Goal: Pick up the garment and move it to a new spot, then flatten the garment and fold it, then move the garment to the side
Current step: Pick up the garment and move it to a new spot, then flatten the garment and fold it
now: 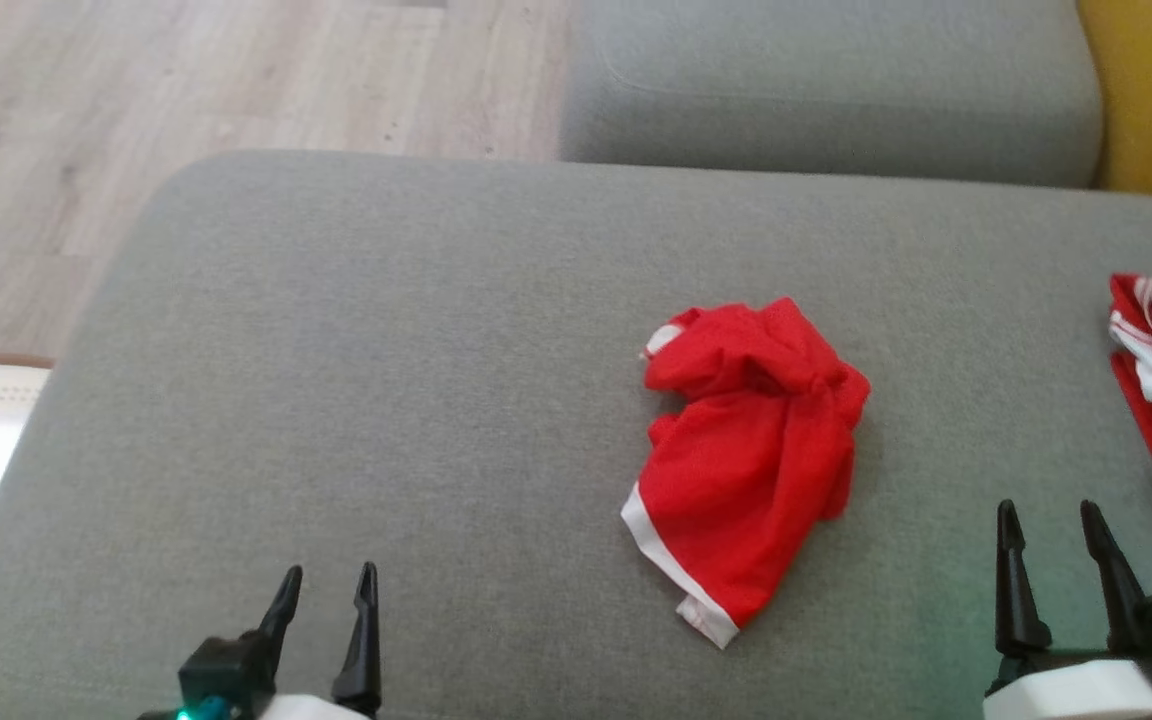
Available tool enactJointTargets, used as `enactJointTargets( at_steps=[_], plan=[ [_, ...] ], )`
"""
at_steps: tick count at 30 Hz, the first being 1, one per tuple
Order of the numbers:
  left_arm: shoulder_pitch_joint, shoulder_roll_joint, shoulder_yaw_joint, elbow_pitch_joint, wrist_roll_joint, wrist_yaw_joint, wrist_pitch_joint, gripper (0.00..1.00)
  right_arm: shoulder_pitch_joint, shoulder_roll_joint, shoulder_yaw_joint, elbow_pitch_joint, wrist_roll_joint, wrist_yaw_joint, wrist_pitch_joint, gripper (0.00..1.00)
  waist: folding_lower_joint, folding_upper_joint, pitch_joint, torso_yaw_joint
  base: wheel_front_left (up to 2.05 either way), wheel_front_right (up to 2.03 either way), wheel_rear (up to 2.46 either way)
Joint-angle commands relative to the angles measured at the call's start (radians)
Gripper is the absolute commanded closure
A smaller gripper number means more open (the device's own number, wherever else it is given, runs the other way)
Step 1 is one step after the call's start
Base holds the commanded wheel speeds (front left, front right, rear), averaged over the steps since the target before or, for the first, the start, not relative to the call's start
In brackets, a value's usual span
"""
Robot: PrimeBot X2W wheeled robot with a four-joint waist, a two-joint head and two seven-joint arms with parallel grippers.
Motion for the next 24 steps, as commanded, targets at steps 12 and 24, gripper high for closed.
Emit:
enactJointTargets(
  at_steps=[12, 24],
  plan=[
    [-0.023, -0.083, 0.174, -0.03, 0.135, -0.157, -0.012, 0.0, 0.003, -0.008, 0.047, 0.005, 0.04, -0.001, -0.011, 0.0, 0.0001, -0.0001, -0.028, 0.011, 0.0, 0.0, 0.0],
    [-0.019, -0.121, 0.228, -0.011, 0.191, -0.227, -0.012, 0.0, 0.011, -0.008, 0.071, 0.022, 0.057, -0.001, -0.011, 0.0, 0.0001, -0.0001, -0.029, -0.028, 0.0, 0.0, 0.0]
  ],
)
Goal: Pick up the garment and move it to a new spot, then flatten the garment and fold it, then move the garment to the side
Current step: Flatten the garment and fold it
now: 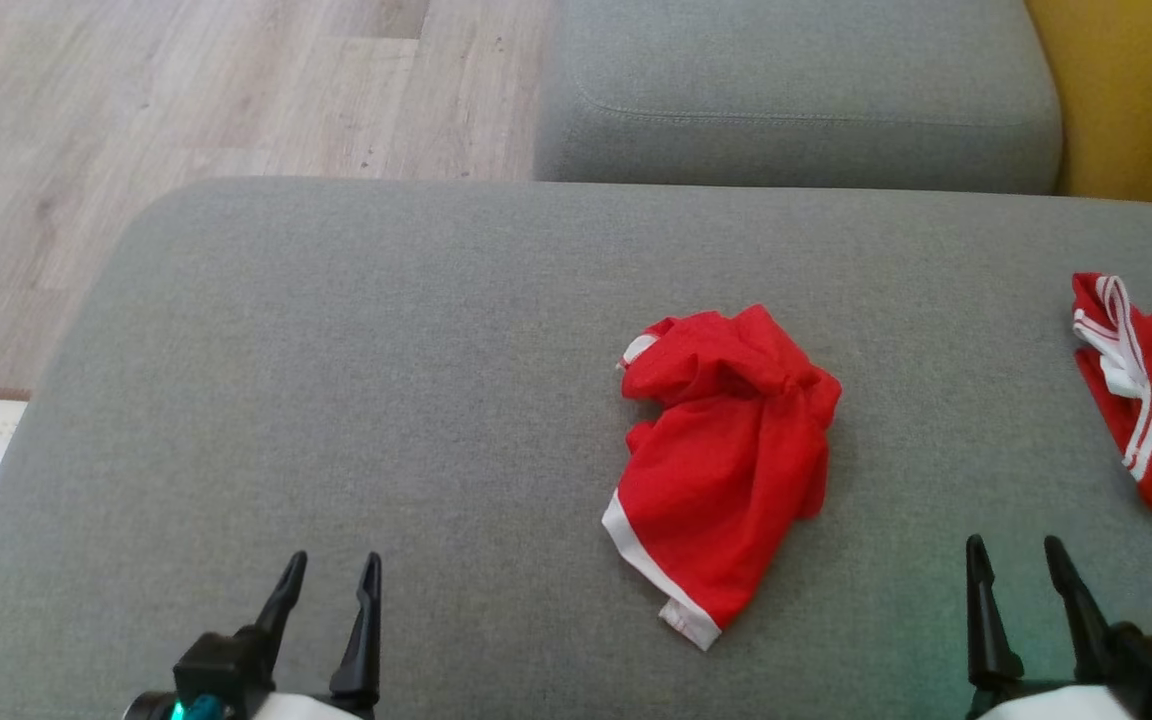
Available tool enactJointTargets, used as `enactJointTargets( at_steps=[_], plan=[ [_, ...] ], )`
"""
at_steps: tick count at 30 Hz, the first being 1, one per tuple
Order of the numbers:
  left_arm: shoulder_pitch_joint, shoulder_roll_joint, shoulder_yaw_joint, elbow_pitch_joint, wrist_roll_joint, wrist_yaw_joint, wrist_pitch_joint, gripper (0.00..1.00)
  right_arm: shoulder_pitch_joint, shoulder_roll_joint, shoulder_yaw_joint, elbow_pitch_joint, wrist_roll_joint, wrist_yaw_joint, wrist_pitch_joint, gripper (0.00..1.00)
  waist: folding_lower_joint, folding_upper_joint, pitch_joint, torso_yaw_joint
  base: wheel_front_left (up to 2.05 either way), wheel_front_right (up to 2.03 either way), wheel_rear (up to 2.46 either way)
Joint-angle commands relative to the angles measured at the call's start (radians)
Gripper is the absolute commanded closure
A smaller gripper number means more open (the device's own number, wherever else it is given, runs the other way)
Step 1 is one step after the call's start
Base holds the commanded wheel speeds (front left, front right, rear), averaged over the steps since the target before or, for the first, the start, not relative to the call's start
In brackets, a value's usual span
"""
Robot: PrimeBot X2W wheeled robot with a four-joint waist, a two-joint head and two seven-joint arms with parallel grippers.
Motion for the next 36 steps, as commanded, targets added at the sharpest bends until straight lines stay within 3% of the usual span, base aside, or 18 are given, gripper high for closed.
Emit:
enactJointTargets(
  at_steps=[1, 7, 16, 26, 35, 36],
  plan=[
    [-0.037, -0.007, 0.042, -0.028, 0.01, -0.005, -0.012, 0.0, -0.013, -0.009, 0.025, -0.025, 0.007, -0.001, -0.011, 0.0, 0.0, 0.0, 0.0, -0.002, 0.0, 0.0, 0.0],
    [-0.07, -0.014, 0.009, -0.011, 0.022, -0.041, -0.012, 0.0, -0.022, -0.009, 0.031, -0.023, 0.007, -0.001, -0.011, 0.0, 0.0, 0.0, 0.012, -0.015, 0.0, 0.0, 0.0],
    [-0.252, -0.017, -0.22, 0.231, 0.004, -0.087, -0.012, 0.0, -0.048, -0.009, 0.049, -0.028, -0.007, -0.001, -0.011, 0.0, 0.0, 0.0, 0.046, -0.08, 0.0, 0.0, 0.0],
    [-0.414, -0.017, -0.385, 0.382, -0.325, -0.086, -0.005, 0.0, -0.063, -0.009, 0.054, -0.026, -0.018, -0.001, -0.011, 0.0, 0.0, 0.0, 0.102, -0.159, 0.0, 0.0, 0.0],
    [-0.555, -0.017, -0.479, 0.557, -0.469, -0.083, 0.051, 0.0, -0.092, -0.009, 0.058, -0.025, -0.023, -0.001, -0.011, 0.0, 0.0, 0.0, 0.144, -0.2, 0.0, 0.0, 0.0],
    [-0.568, -0.017, -0.496, 0.569, -0.487, -0.085, 0.057, 0.54, -0.094, -0.009, 0.057, -0.024, -0.022, -0.001, -0.011, 0.0, 0.0, 0.0, 0.147, -0.201, 0.0, 0.0, 0.0]
  ],
)
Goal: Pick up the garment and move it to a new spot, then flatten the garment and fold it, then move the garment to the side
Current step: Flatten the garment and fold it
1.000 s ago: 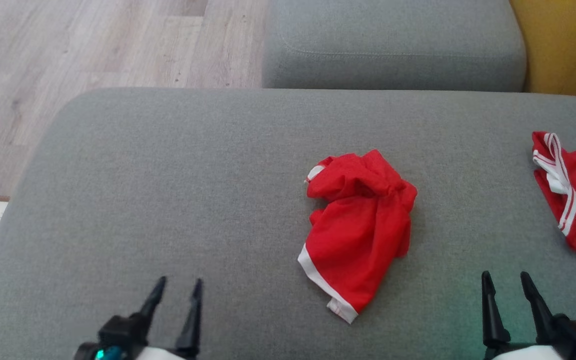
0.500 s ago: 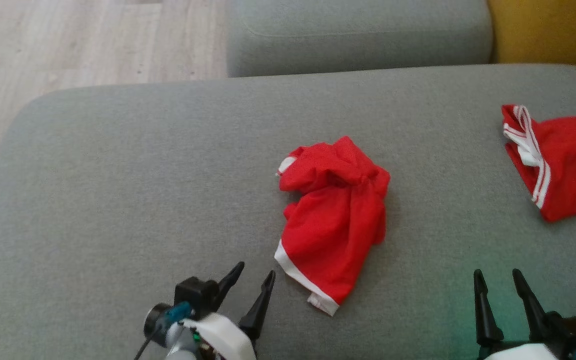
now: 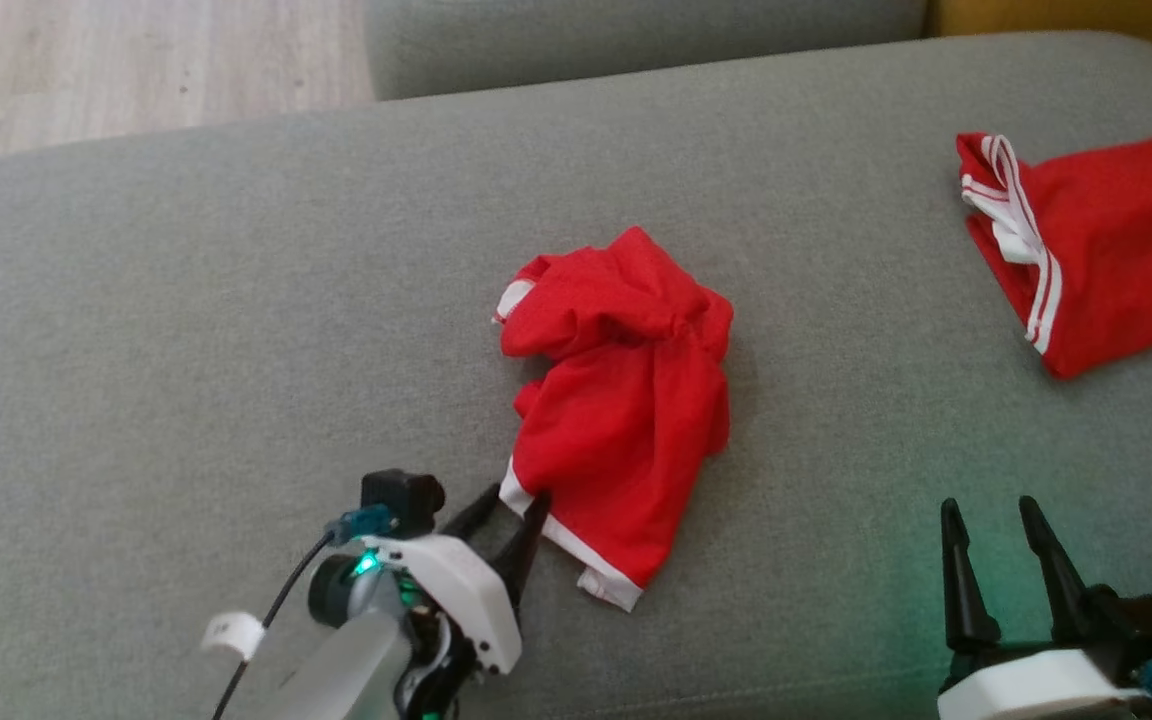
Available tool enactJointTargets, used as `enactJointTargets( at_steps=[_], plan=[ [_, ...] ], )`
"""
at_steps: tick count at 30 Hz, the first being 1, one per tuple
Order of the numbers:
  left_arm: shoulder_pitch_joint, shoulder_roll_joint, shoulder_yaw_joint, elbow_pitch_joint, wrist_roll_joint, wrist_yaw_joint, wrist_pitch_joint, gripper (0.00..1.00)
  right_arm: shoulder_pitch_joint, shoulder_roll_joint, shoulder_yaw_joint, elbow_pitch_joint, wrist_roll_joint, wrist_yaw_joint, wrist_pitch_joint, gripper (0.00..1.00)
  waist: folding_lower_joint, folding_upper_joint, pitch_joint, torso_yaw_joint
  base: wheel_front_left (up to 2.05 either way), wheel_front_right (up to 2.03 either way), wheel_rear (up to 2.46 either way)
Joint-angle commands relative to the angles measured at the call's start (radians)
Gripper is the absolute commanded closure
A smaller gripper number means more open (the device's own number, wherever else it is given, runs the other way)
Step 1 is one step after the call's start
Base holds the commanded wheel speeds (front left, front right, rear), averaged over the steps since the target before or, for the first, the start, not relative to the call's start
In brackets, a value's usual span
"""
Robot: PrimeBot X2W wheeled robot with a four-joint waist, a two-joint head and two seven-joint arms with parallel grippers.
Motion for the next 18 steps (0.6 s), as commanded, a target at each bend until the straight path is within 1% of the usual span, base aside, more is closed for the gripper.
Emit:
enactJointTargets(
  at_steps=[1, 3, 5, 7, 9, 11, 14, 18],
  plan=[
    [-0.046, 0.001, 0.009, -0.02, -0.022, -0.003, -0.003, 1.0, -0.04, -0.009, 0.021, -0.028, -0.006, -0.001, -0.011, 0.0, -0.0002, 0.0, 0.005, -0.005, 0.0, 0.0, 0.0],
    [-0.071, 0.001, -0.003, -0.026, -0.062, -0.005, -0.022, 1.0, -0.04, -0.009, 0.018, -0.028, -0.005, -0.001, -0.011, 0.0, -0.0002, 0.0, 0.007, -0.003, 0.0, 0.0, 0.0],
    [-0.097, 0.001, 0.004, -0.031, -0.077, -0.005, -0.048, 1.0, -0.035, -0.009, 0.006, -0.031, -0.004, -0.001, -0.011, 0.0, -0.0002, 0.0, 0.007, 0.009, 0.0, 0.0, 0.0],
    [-0.116, 0.001, 0.025, -0.048, -0.085, 0.014, -0.065, 1.0, -0.027, -0.009, -0.002, -0.029, 0.0, -0.001, -0.011, 0.0, -0.0002, 0.0, 0.003, 0.027, 0.0, 0.0, 0.0],
    [-0.125, 0.001, 0.057, -0.078, -0.081, 0.045, -0.072, 1.0, -0.021, -0.009, -0.004, -0.027, 0.001, -0.001, -0.011, 0.0, -0.0002, 0.0, -0.003, 0.049, 0.0, 0.0, 0.0],
    [-0.12, 0.001, 0.114, -0.141, -0.06, 0.084, -0.074, 1.0, -0.016, -0.009, -0.008, -0.028, 0.003, -0.001, -0.011, 0.0, -0.0002, 0.0, -0.01, 0.075, 0.0, 0.0, 0.0],
    [-0.068, 0.003, 0.191, -0.259, -0.002, 0.136, -0.074, 1.0, -0.01, -0.009, -0.009, -0.029, 0.005, -0.001, -0.011, 0.0, -0.0002, 0.0, -0.021, 0.118, 0.0, 0.0, 0.0],
    [0.029, 0.006, 0.247, -0.415, 0.091, 0.195, -0.074, 1.0, -0.005, -0.009, -0.009, -0.032, 0.003, -0.001, -0.011, 0.0, -0.0002, 0.0, -0.027, 0.175, 0.0, 0.0, 0.0]
  ],
)
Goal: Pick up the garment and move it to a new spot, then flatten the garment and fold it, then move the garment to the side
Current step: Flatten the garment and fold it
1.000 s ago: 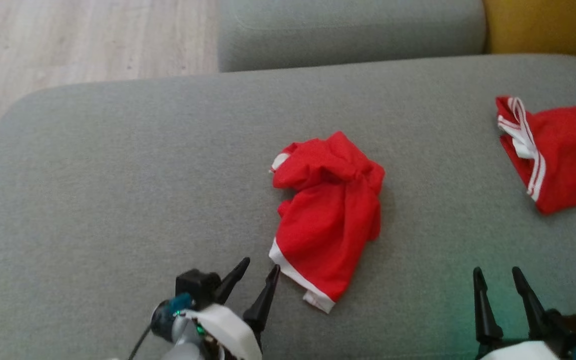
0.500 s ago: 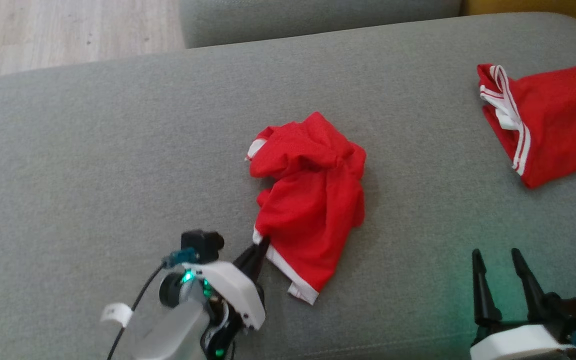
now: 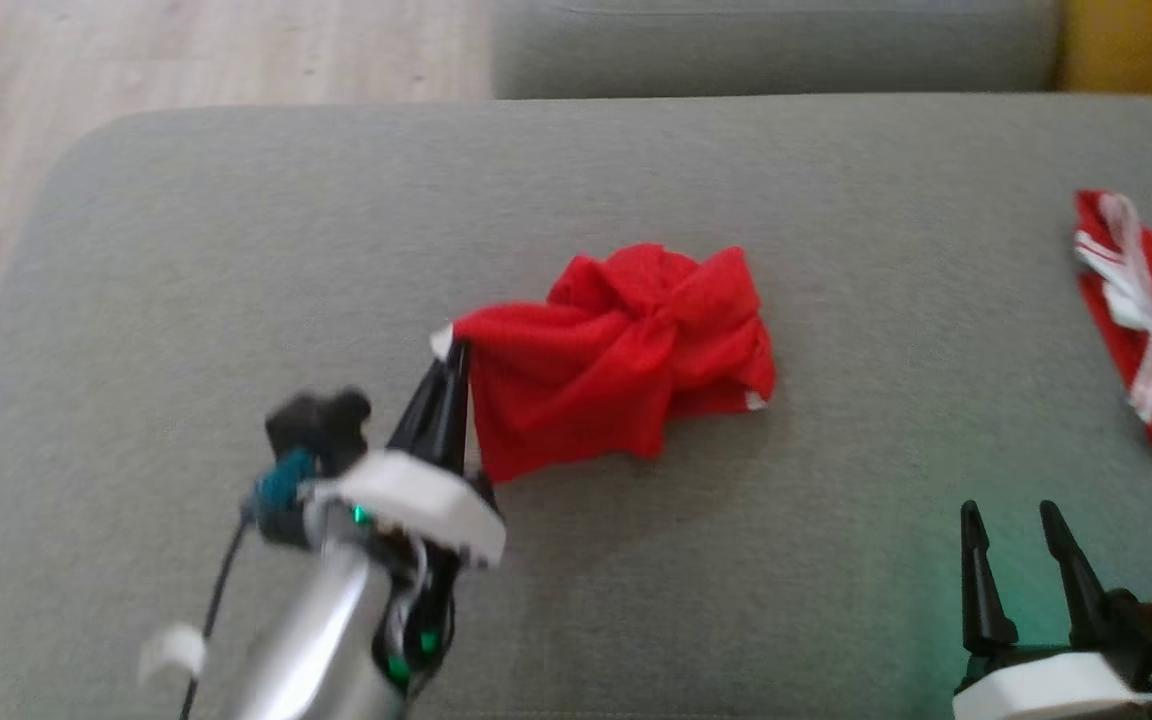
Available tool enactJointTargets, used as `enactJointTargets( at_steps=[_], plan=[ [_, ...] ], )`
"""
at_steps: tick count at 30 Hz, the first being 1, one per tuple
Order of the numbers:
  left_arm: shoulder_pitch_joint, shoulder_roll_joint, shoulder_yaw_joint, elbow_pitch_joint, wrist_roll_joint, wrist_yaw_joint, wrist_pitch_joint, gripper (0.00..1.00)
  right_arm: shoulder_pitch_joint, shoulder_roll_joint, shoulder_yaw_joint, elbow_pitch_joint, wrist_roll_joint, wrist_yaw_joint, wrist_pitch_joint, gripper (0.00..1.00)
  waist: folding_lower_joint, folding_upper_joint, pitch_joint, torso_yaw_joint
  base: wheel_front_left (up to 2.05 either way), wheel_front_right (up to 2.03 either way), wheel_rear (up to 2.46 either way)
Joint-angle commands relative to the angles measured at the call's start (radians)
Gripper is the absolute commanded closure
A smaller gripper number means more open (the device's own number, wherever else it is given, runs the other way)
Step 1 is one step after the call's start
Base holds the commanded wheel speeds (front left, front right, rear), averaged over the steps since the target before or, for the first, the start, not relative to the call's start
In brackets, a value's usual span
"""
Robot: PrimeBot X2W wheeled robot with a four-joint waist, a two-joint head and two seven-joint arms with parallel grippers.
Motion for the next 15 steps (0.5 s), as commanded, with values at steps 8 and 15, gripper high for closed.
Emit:
enactJointTargets(
  at_steps=[8, 15],
  plan=[
    [0.146, 0.008, -0.119, -0.125, 0.135, -0.048, -0.012, 1.0, -0.026, -0.009, 0.036, -0.027, -0.007, -0.001, -0.011, 0.0, 0.0, 0.0, 0.001, 0.086, 0.0, 0.0, 0.0],
    [0.138, 0.005, -0.362, -0.014, 0.077, -0.167, 0.037, 0.3, -0.04, -0.009, 0.047, -0.01, -0.009, -0.001, -0.011, 0.0, 0.0, 0.0, 0.004, 0.053, 0.0, 0.0, 0.0]
  ],
)
